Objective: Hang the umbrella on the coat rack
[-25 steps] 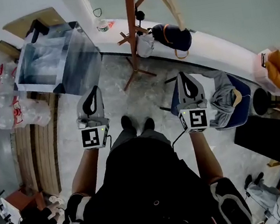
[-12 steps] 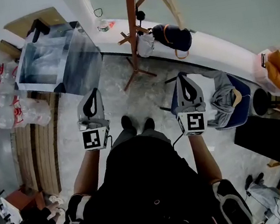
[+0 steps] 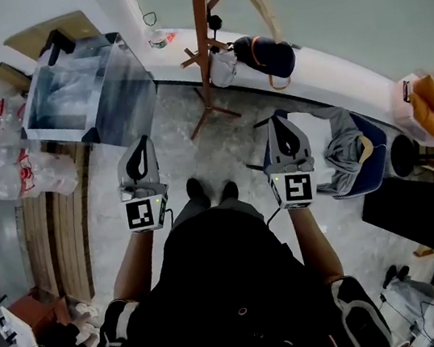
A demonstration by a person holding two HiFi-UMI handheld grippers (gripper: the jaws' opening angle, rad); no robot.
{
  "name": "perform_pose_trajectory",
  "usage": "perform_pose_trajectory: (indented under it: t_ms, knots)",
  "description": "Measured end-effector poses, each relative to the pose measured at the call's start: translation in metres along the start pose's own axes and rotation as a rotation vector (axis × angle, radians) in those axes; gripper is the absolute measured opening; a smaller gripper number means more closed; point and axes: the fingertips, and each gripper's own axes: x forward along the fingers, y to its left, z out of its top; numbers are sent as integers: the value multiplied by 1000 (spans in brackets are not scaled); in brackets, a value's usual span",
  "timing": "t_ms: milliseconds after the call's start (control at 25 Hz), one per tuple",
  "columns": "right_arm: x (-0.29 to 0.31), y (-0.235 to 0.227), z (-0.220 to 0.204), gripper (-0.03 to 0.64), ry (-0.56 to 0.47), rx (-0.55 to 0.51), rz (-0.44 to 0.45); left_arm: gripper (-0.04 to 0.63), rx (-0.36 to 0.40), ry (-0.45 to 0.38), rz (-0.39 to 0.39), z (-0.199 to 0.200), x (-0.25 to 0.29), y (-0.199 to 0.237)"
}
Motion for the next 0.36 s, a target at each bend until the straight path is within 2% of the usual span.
perform_pose_trajectory:
  t_ms: [200, 360]
  knots:
    - [-1, 2, 1, 0, -7, 1, 5, 1, -29, -22, 7, 9, 0, -3]
    - [1, 3, 2, 0, -4, -5, 14, 0, 5, 27, 1, -6, -4, -2]
